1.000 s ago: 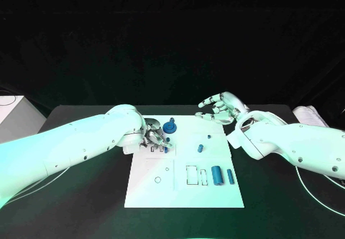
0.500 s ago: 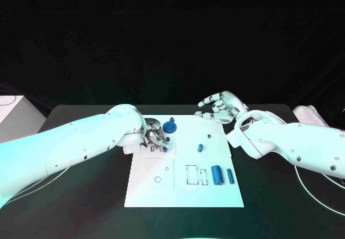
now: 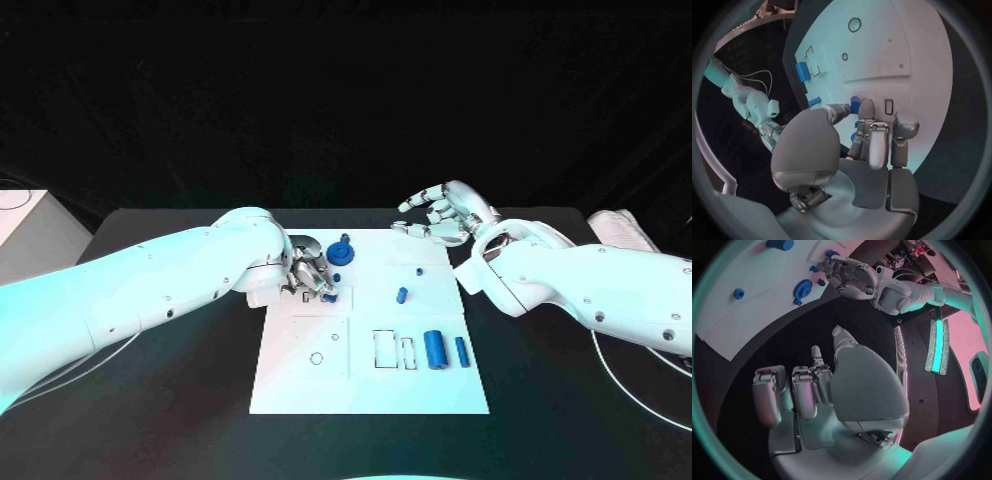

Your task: Assemble the parts on the task board

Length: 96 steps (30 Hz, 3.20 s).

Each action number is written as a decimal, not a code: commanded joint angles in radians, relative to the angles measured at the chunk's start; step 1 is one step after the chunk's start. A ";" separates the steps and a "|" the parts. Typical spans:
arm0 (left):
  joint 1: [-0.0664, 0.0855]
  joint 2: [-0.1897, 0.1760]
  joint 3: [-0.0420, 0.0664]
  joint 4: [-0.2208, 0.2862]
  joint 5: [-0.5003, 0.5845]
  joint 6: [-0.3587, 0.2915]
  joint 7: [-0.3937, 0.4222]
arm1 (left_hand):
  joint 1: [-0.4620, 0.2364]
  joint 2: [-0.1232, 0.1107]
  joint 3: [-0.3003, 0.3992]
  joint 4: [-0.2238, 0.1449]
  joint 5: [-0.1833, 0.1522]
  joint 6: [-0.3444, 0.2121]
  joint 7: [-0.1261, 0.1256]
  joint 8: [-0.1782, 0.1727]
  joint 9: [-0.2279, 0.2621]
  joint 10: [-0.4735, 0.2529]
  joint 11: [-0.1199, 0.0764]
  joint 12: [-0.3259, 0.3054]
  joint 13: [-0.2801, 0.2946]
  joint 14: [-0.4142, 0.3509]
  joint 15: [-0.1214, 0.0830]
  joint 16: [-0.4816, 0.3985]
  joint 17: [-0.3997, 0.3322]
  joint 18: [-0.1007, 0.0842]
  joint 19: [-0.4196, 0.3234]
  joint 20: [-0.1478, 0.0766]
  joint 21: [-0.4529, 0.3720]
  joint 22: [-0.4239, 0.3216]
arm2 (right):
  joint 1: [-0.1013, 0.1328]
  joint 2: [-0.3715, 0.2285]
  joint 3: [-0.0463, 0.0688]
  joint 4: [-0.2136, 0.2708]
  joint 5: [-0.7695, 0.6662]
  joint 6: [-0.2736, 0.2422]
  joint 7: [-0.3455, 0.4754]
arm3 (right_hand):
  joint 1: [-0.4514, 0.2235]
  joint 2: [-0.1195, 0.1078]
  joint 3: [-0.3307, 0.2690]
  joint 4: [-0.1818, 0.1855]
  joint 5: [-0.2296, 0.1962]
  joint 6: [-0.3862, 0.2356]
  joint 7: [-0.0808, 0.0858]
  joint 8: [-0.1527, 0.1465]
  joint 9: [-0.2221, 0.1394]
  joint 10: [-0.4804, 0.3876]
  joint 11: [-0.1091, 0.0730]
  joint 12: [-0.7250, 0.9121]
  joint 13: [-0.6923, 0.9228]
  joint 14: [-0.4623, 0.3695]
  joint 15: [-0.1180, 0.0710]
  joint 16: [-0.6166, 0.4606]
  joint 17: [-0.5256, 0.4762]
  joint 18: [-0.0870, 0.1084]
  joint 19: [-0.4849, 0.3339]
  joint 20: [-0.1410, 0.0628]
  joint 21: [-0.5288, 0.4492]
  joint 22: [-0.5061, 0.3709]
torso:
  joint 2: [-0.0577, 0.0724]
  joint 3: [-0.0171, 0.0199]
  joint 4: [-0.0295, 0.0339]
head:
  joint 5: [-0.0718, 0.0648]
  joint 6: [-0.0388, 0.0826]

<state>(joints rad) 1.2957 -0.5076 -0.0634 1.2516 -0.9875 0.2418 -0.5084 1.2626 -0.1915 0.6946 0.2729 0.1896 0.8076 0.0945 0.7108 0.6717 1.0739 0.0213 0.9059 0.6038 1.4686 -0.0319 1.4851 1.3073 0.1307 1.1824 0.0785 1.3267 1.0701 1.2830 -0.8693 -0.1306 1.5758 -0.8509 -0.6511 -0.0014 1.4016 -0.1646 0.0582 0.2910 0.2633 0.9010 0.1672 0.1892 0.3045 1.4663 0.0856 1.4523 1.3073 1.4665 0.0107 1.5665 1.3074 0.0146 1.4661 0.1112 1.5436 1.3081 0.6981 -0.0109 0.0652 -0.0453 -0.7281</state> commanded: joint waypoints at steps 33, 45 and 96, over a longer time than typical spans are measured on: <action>-0.012 -0.059 -0.003 0.075 -0.073 -0.210 0.005 | -0.126 -0.074 0.197 -0.274 0.404 0.117 -0.045 0.006 0.158 0.179 -0.047 0.108 0.131 0.096 -0.048 0.078 0.246 -0.049 0.135 -0.044 0.100 0.157 | -0.002 0.000 0.000 -0.009 -0.012 0.013 0.001 | -0.002 0.006 0.004 -0.006 0.010 0.000 -0.006 0.004 0.001 0.001 -0.007 0.000 0.165 0.100 -0.006 -0.002 0.246 -0.007 0.091 -0.003 -0.002 0.243 | -0.001 0.0001 0.0006 | 0.007 -0.022; -0.020 -0.055 -0.017 0.075 -0.110 -0.214 0.000 | -0.127 -0.075 0.198 -0.276 0.411 0.120 -0.046 0.005 0.159 0.182 -0.049 0.108 0.131 0.096 -0.050 0.078 0.244 -0.050 0.140 -0.045 0.102 0.163 | -0.002 -0.001 0.000 -0.012 -0.015 0.015 -0.002 | -0.004 0.006 0.003 -0.005 0.012 -0.002 -0.006 0.005 0.001 0.000 -0.007 -0.001 0.164 0.099 -0.006 -0.003 0.245 -0.007 0.090 -0.003 -0.003 0.242 | 0.000 0.0002 0.0004 | 0.010 -0.022; -0.027 -0.051 -0.025 0.062 -0.064 -0.106 -0.009 | -0.129 -0.077 0.200 -0.278 0.415 0.123 -0.047 0.004 0.159 0.182 -0.050 0.104 0.126 0.096 -0.051 0.077 0.243 -0.052 0.145 -0.047 0.106 0.169 | -0.002 0.003 0.000 -0.021 -0.022 0.034 -0.012 | -0.010 0.008 0.007 -0.003 0.038 -0.006 -0.006 0.011 0.002 0.000 -0.007 -0.001 0.164 0.099 -0.006 -0.003 0.244 -0.006 0.089 -0.004 -0.005 0.241 | 0.000 -0.0001 0.0001 | 0.009 -0.025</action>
<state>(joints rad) 1.2707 -0.5618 -0.0863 1.3147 -1.0670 0.1025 -0.5110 1.1354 -0.2777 0.6570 0.2353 0.6004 0.9190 0.0551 0.7121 0.8299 1.2515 -0.0244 1.0099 0.7311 1.4649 -0.0749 1.5605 1.3076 0.0995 1.3186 0.0323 1.4261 1.2387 1.2814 -0.8670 -0.1310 1.5550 -0.8621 -0.6316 -0.0165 1.3975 -0.1604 0.0610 0.2881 0.2963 0.8973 0.1635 0.1969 0.3056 1.4662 0.0855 1.4524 1.3075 1.4665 0.0107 1.5665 1.3073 0.0145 1.4661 0.1112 1.5436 1.3080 0.6983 -0.0114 0.0659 -0.0371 -0.7513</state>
